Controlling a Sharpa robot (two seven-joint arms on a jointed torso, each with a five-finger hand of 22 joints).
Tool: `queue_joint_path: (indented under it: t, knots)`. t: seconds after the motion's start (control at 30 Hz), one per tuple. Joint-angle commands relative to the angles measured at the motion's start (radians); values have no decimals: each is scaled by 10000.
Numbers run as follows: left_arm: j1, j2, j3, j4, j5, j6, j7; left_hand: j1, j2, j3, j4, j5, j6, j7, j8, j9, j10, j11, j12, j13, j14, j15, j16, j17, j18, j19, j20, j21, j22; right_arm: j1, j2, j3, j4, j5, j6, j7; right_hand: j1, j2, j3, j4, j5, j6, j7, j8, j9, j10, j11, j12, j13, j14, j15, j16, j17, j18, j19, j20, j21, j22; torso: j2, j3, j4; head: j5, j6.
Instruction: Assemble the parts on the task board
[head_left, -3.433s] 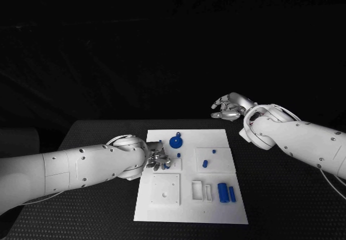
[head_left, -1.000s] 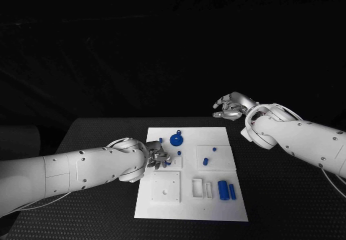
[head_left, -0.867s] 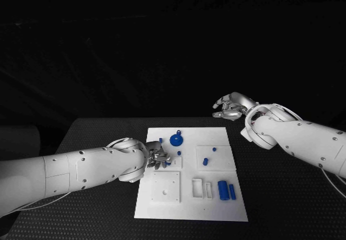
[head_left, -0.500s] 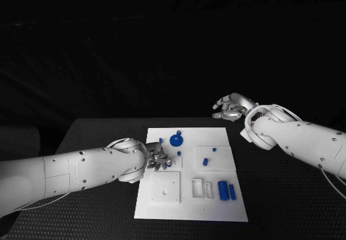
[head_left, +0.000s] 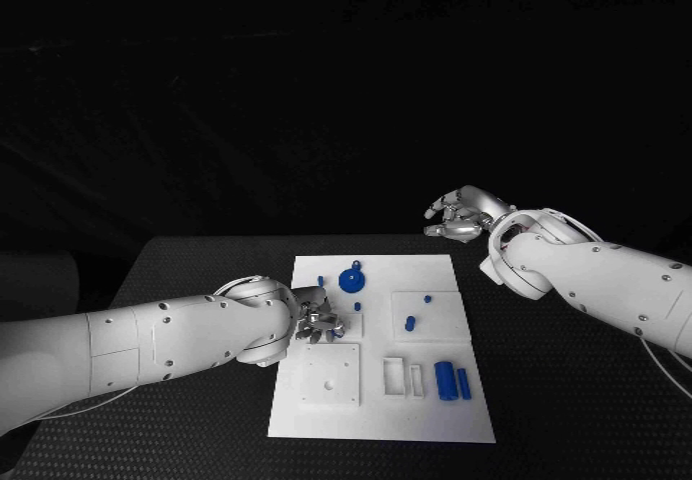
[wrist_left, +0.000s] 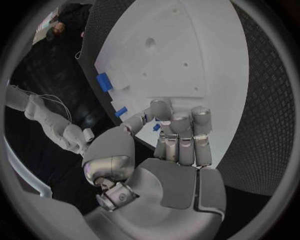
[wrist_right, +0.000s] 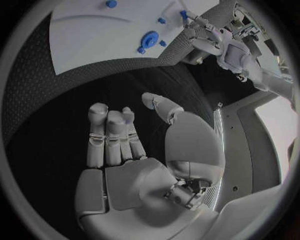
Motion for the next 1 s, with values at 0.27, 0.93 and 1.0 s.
queue_joint_path:
  t: [0.27, 0.93, 1.0]
  knots:
    - [-52, -227, -43, 166, 358, -1225, 379, -227, 807, -120, -10, -104, 1524, -778, -2, -13, -247, -143, 83, -37, -72, -35, 106, -68, 130, -90, -741, -16, 153, -26, -3, 4, -13, 39, 96, 59, -57, 78, -2, 48, 53, -41, 127, 62, -16, -56, 16, 45, -16, -75, -18, -33, -17, 461, -2, -81, -39, 180, -1, 2, 13, 6, 30]
    - [-53, -308, -49, 355, 458, -2461, 297, -548, 942, -52, 70, -323, 1529, -803, -13, -3, -269, -176, 96, -66, -31, -126, 108, -148, 168, -12, -773, -1, 139, -33, -52, 4, -12, 44, 105, 47, -84, 81, -6, 59, 100, -45, 126, 61, -19, -58, 15, 54, -26, -77, -19, -33, -17, 461, -4, -81, -41, 181, -6, 16, 19, -2, -36]
    - [-55, -300, -50, 327, 458, -2500, 274, -554, 938, -47, 74, -337, 1526, -803, -14, -2, -269, -176, 95, -68, -29, -131, 107, -152, 170, -9, -775, 0, 139, -33, -53, 4, -14, 44, 103, 47, -86, 82, -6, 60, 103, -45, 126, 61, -19, -58, 15, 54, -26, -77, -19, -33, -18, 461, -4, -81, -41, 181, -12, 19, 23, 6, -44]
